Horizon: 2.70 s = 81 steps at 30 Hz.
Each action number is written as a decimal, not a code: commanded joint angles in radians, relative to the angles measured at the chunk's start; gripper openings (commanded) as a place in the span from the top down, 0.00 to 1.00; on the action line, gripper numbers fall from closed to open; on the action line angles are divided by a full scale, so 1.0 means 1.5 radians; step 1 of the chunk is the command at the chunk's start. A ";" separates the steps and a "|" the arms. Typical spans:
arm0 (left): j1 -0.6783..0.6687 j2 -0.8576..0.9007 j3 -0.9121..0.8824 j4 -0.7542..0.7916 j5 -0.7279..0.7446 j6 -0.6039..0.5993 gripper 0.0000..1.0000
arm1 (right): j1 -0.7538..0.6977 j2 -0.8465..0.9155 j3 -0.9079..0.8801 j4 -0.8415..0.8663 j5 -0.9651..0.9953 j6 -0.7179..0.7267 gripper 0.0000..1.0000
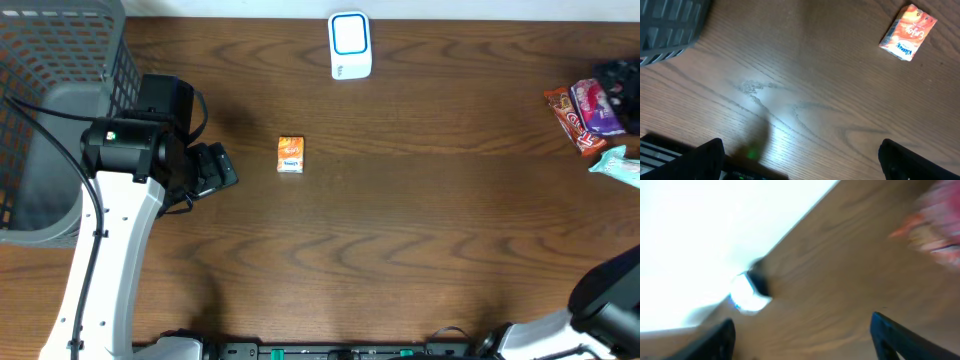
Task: Scan the item barcode
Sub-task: 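Carry the mint-green wrapper to the far right and release it, then swing the right gripper back toward the orange snack box, then lower the right gripper and grasp the orange snack box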
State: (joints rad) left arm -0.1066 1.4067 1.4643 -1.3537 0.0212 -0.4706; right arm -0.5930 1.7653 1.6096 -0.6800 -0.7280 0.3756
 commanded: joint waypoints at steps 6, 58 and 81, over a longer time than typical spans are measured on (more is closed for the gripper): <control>0.002 0.003 0.003 -0.002 -0.004 0.002 0.02 | 0.202 0.010 -0.013 -0.097 -0.032 -0.099 0.06; 0.002 0.003 0.003 -0.002 -0.004 0.002 0.02 | 0.765 0.272 -0.049 0.156 0.238 0.188 0.28; 0.002 0.003 0.003 -0.002 -0.004 0.002 0.02 | 0.797 0.340 -0.049 0.194 0.253 0.230 0.93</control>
State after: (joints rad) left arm -0.1066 1.4067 1.4643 -1.3544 0.0208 -0.4706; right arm 0.5911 2.2261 1.5455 -0.3752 -0.3470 0.7071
